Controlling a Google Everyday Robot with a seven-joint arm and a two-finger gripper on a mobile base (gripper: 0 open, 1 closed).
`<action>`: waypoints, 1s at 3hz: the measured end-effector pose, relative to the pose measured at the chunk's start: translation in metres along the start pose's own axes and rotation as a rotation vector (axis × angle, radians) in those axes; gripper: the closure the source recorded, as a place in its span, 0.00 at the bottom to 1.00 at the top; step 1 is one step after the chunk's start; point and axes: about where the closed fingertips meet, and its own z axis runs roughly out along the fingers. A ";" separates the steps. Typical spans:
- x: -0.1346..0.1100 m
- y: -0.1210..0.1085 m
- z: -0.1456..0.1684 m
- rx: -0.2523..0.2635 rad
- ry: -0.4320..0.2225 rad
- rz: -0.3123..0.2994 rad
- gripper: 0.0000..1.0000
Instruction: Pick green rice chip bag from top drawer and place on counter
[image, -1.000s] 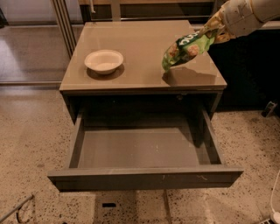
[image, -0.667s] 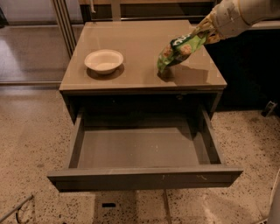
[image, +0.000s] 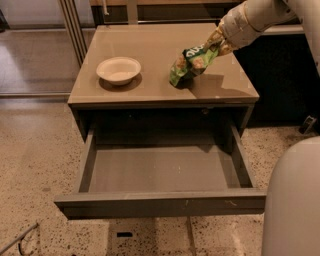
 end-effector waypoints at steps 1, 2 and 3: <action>-0.006 0.003 0.023 -0.092 -0.038 -0.038 1.00; -0.011 0.010 0.039 -0.159 -0.075 -0.053 1.00; -0.012 0.012 0.042 -0.171 -0.083 -0.055 0.84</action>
Offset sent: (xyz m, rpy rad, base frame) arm 0.0138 0.0166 -0.0435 -0.1967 0.1832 0.1017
